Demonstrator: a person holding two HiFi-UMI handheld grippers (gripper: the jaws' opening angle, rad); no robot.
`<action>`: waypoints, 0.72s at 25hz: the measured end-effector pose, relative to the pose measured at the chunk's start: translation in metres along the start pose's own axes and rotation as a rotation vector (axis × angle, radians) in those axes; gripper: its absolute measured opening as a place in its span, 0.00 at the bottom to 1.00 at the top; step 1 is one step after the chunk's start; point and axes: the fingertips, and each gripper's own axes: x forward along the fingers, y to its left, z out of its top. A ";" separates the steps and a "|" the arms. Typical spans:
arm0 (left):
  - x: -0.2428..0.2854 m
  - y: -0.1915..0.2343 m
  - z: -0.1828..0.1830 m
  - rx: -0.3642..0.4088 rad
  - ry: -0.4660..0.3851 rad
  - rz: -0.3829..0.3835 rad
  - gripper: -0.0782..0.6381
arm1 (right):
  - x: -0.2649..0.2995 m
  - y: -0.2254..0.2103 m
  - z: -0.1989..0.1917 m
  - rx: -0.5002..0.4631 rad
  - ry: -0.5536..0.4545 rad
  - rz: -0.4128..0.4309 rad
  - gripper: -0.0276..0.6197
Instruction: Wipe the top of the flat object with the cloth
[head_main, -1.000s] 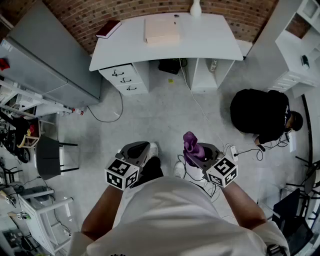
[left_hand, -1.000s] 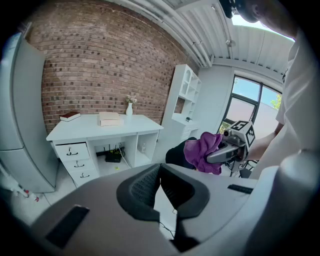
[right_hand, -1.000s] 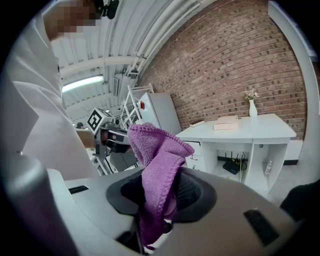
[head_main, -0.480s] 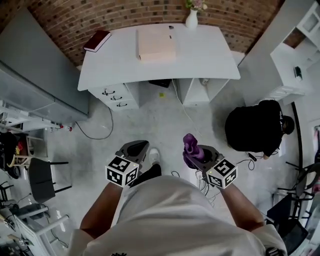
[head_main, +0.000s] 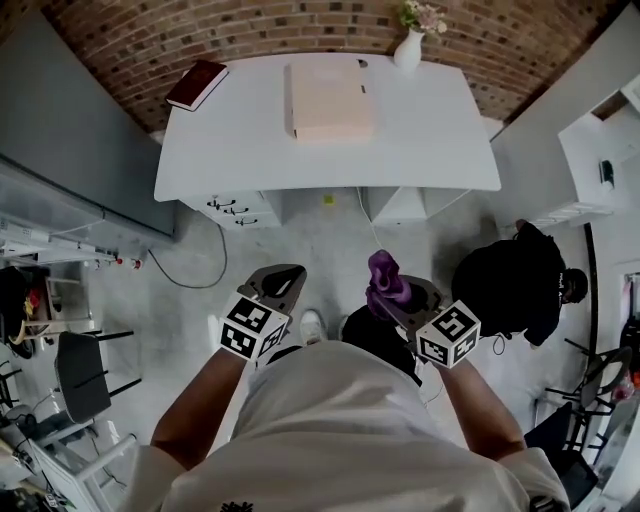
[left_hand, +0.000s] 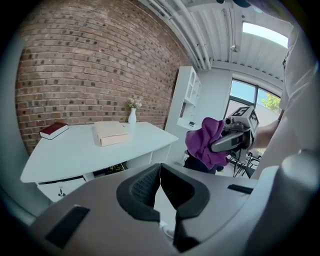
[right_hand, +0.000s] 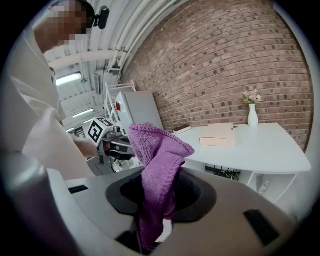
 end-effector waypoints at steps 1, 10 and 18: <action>0.008 0.007 0.005 -0.007 0.001 0.008 0.14 | 0.005 -0.011 0.008 -0.006 0.007 0.010 0.27; 0.099 0.078 0.067 -0.001 0.064 0.156 0.14 | 0.046 -0.146 0.073 -0.034 0.031 0.103 0.27; 0.188 0.129 0.125 -0.058 0.081 0.279 0.14 | 0.071 -0.270 0.125 -0.064 0.048 0.182 0.27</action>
